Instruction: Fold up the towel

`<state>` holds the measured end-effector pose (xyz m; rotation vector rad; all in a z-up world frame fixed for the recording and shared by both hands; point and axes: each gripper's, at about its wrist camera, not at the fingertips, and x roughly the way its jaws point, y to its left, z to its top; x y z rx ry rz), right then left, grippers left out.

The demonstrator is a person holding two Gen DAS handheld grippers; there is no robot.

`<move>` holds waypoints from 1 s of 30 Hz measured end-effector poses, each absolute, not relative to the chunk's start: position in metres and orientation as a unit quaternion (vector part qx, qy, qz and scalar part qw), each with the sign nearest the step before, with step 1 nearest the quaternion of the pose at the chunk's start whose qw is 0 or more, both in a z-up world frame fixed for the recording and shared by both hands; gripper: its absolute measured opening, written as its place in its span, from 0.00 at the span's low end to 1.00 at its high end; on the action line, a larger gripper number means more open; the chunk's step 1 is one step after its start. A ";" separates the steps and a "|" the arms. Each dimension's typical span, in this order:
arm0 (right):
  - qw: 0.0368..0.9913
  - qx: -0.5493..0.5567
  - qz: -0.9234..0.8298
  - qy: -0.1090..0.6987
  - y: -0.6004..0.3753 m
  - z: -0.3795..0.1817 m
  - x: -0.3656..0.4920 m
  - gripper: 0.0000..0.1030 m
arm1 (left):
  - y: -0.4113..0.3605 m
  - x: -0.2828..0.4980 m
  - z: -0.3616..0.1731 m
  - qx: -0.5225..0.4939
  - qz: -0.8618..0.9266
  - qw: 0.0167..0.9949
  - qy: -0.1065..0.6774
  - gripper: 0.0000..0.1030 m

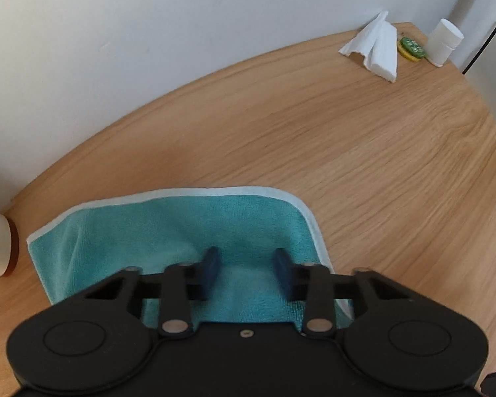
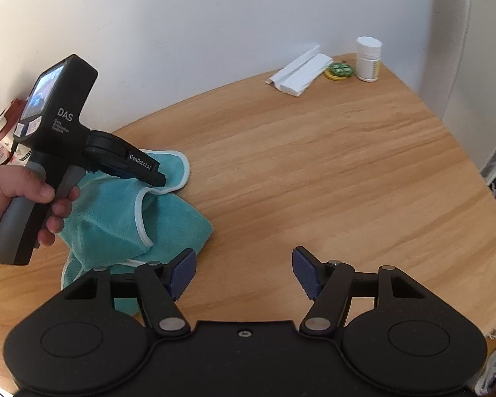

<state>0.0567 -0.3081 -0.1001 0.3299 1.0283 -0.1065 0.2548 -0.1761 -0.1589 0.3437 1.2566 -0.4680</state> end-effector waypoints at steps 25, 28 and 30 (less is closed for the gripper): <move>0.854 0.104 0.021 0.509 -0.258 -0.126 0.086 0.62 | -0.035 0.213 -0.043 0.014 -0.163 0.854 0.494 0.04; 0.869 0.113 0.037 0.481 -0.264 -0.120 0.092 0.63 | -0.014 0.202 -0.037 0.012 -0.151 0.858 0.490 0.04; 0.873 0.129 0.040 0.469 -0.266 -0.117 0.101 0.63 | -0.010 0.199 -0.035 0.011 -0.152 0.857 0.493 0.04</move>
